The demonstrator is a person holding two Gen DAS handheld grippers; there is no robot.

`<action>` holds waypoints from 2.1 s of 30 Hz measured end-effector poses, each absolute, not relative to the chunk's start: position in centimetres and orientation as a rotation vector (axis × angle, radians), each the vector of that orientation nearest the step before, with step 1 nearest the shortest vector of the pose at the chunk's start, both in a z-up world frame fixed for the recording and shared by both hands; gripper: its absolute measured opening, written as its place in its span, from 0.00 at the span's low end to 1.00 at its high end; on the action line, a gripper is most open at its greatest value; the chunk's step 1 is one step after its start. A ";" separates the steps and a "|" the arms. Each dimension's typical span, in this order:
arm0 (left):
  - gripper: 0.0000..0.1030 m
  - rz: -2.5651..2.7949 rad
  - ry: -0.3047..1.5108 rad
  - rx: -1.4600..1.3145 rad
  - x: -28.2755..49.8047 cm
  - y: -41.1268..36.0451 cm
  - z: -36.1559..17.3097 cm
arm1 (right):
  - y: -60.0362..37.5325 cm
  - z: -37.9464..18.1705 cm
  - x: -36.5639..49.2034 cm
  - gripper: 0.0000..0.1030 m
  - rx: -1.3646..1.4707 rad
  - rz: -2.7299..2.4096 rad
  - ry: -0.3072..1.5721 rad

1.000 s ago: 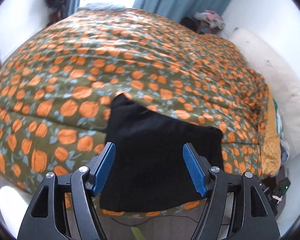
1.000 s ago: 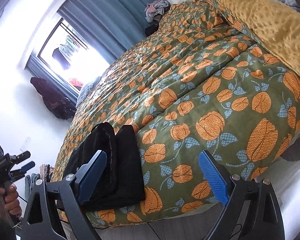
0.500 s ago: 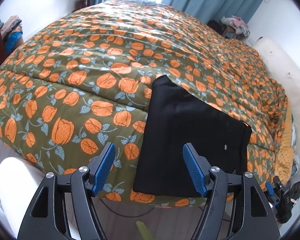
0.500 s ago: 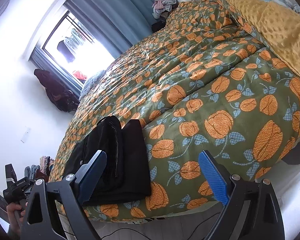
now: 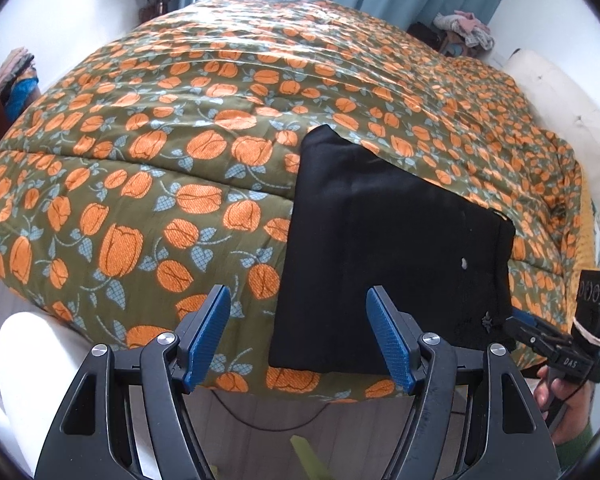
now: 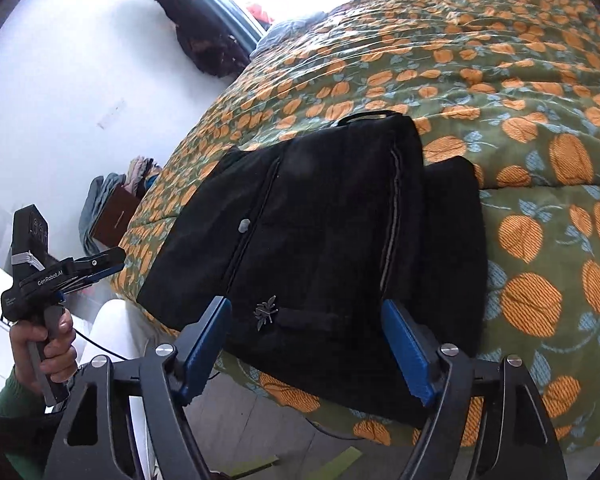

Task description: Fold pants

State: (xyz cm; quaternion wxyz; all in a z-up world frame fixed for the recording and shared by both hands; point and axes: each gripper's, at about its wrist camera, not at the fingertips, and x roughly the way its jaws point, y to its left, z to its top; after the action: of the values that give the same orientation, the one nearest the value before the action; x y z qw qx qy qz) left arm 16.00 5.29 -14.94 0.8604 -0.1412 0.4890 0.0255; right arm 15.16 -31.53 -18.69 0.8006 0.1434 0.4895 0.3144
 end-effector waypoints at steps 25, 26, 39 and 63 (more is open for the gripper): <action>0.71 0.030 1.055 -0.270 16.3 3.5 -15.7 | -38.3 -19.2 14.6 0.20 0.319 0.616 1.105; 0.71 0.024 1.050 -0.259 16.1 3.2 -15.6 | -38.4 -20.5 14.4 0.22 0.321 0.605 1.122; 0.71 -0.037 1.053 -0.113 17.0 -0.7 -16.2 | -38.7 -11.4 13.8 0.50 0.276 0.528 0.871; 0.76 0.152 1.019 -0.169 15.0 2.1 -18.1 | -43.2 -15.4 6.5 0.83 0.349 0.147 0.728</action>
State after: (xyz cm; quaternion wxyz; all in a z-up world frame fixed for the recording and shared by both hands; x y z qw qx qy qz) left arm 15.03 2.05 -18.09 0.8668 -0.0807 0.4868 0.0725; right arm 6.49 -43.20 -15.42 0.9170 0.1698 0.3536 0.0717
